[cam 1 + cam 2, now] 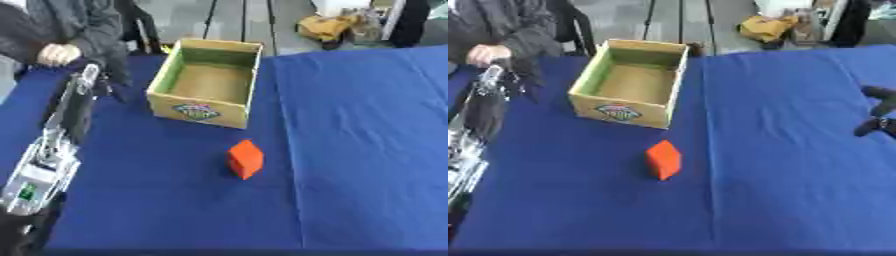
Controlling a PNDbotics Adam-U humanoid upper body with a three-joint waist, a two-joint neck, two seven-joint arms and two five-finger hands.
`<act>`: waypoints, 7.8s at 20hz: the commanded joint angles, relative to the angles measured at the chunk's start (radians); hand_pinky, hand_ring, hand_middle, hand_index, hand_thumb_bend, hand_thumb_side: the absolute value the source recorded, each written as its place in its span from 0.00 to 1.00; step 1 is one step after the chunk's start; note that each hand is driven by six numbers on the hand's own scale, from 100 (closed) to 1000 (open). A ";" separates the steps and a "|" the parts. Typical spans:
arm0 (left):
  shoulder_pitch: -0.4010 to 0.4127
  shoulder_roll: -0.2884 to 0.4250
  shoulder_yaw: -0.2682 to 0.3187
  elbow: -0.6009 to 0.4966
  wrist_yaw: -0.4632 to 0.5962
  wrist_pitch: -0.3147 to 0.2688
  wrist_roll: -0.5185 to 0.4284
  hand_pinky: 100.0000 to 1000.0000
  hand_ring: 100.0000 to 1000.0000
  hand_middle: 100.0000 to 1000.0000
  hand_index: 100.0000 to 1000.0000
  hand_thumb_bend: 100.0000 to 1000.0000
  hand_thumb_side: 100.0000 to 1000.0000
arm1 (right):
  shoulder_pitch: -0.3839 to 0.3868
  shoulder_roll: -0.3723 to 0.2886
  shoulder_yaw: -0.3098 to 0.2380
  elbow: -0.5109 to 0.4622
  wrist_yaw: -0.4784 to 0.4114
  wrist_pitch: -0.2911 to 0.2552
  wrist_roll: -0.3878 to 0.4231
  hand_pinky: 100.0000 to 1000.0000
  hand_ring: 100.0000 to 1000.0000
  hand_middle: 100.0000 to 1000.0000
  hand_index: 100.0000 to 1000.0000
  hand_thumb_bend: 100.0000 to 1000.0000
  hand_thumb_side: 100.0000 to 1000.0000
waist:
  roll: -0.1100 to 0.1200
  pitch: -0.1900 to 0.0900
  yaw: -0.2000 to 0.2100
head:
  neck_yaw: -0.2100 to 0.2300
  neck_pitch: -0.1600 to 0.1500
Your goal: Pick up objects on the table and place them in the box.
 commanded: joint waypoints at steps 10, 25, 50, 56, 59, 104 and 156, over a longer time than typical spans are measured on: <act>-0.175 -0.017 -0.149 0.250 -0.419 -0.078 -0.112 0.45 0.58 0.55 0.72 0.00 0.73 | -0.016 -0.025 0.002 -0.020 -0.010 -0.007 0.011 0.48 0.86 0.50 0.42 0.00 0.68 | -0.011 -0.004 -0.005 | 0.010 -0.007; -0.326 -0.208 -0.152 0.521 -0.996 -0.190 0.053 0.55 0.62 0.60 0.75 0.61 0.54 | -0.029 -0.023 0.012 -0.020 -0.007 -0.018 0.023 0.48 0.86 0.50 0.42 0.00 0.67 | -0.018 0.011 -0.015 | 0.022 -0.009; -0.346 -0.279 -0.140 0.610 -1.109 -0.261 0.035 0.53 0.58 0.56 0.73 0.54 0.65 | -0.037 -0.022 0.015 -0.020 -0.005 -0.023 0.029 0.48 0.86 0.50 0.42 0.00 0.67 | -0.020 0.022 -0.030 | 0.033 -0.018; -0.350 -0.273 -0.128 0.606 -1.031 -0.233 0.020 0.50 0.57 0.55 0.71 0.40 0.65 | -0.038 -0.023 0.015 -0.020 -0.009 -0.029 0.029 0.48 0.86 0.50 0.42 0.00 0.67 | -0.023 0.022 -0.029 | 0.035 -0.019; -0.351 -0.269 -0.129 0.598 -1.012 -0.227 0.009 0.50 0.57 0.55 0.71 0.40 0.65 | -0.038 -0.023 0.014 -0.020 -0.011 -0.031 0.030 0.48 0.86 0.50 0.42 0.00 0.67 | -0.023 0.021 -0.029 | 0.035 -0.019; -0.386 -0.169 -0.269 0.294 -0.756 -0.299 -0.145 0.52 0.58 0.56 0.71 0.55 0.59 | 0.115 -0.108 -0.285 -0.020 -0.020 -0.181 -0.275 0.50 0.82 0.52 0.46 0.00 0.59 | -0.034 0.033 -0.051 | 0.061 -0.035; -0.322 -0.250 -0.264 0.494 -0.929 -0.163 -0.239 0.04 0.34 0.52 0.68 0.00 0.23 | 0.112 -0.076 -0.263 -0.020 0.025 -0.150 -0.272 0.50 0.83 0.51 0.44 0.00 0.61 | -0.020 0.036 -0.065 | 0.046 -0.033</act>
